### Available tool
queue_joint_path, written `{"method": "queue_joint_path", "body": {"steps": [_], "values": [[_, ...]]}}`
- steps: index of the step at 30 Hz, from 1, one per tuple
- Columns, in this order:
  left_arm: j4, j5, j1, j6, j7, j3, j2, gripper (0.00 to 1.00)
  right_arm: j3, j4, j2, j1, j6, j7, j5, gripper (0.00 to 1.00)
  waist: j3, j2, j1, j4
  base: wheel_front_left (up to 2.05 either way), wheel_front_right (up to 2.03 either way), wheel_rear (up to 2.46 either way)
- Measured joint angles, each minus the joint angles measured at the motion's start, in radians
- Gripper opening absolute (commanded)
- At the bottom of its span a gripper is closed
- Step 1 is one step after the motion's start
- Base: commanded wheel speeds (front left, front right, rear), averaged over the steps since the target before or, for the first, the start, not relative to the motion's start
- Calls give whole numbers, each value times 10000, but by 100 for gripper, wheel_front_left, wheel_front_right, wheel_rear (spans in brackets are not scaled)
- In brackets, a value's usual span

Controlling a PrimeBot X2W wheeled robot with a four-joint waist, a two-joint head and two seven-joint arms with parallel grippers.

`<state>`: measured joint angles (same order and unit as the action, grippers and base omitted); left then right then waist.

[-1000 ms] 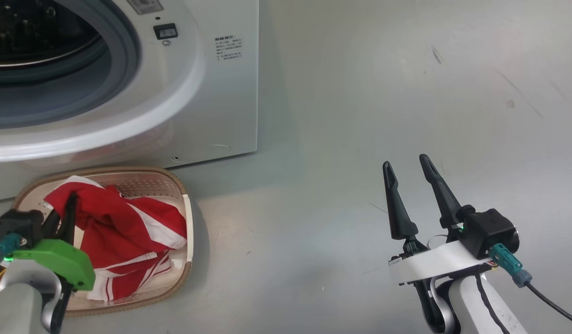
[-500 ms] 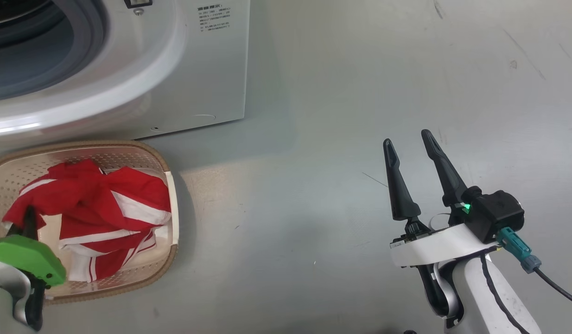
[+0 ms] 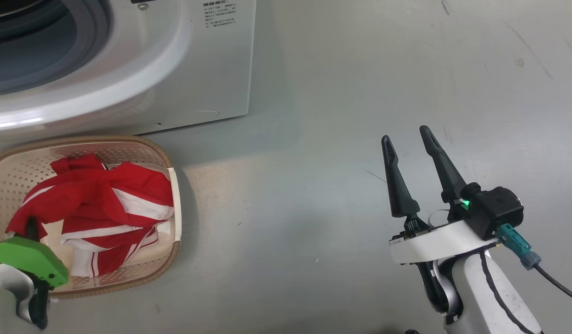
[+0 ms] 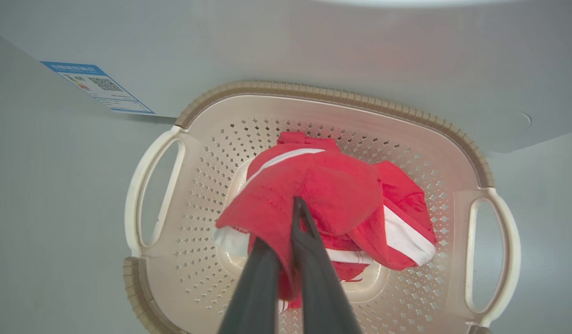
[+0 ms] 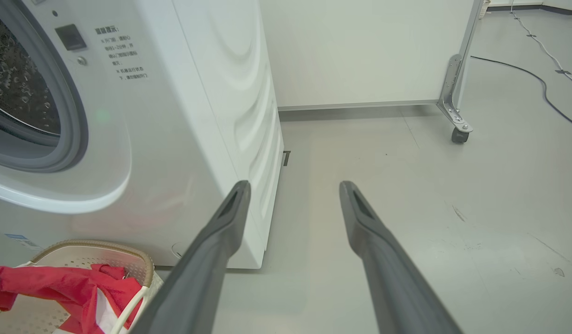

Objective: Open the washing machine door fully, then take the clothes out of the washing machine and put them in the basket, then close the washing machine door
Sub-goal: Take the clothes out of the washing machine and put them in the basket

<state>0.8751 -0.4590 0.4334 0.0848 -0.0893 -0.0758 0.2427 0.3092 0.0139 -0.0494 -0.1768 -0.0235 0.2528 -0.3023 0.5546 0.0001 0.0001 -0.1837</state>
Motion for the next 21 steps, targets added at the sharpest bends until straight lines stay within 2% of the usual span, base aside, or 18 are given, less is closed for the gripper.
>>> {"method": "queue_joint_path", "body": {"steps": [7, 8, 9, 21], "values": [[387, 17, 183, 2, -150, 92, 2, 0, 8, 40, -2, -5, 0, 0, 15, 100, -7, 0, 0, 20, 0, 0, 0], [483, 17, 184, 2, -153, 94, 0, 44, 10, 44, -2, -7, 0, 0, 15, 100, -11, 0, -1, 22, 0, 0, 0], [575, 17, 184, 2, -165, 88, -2, 100, 10, 50, -2, -10, 0, 0, 15, 100, -15, 0, 0, 24, 0, 0, 0], [1352, 13, 325, 56, -368, 163, -151, 100, -61, 270, 0, -69, 10, 0, 15, 100, -369, 0, 0, 128, 0, 0, 0]]}}
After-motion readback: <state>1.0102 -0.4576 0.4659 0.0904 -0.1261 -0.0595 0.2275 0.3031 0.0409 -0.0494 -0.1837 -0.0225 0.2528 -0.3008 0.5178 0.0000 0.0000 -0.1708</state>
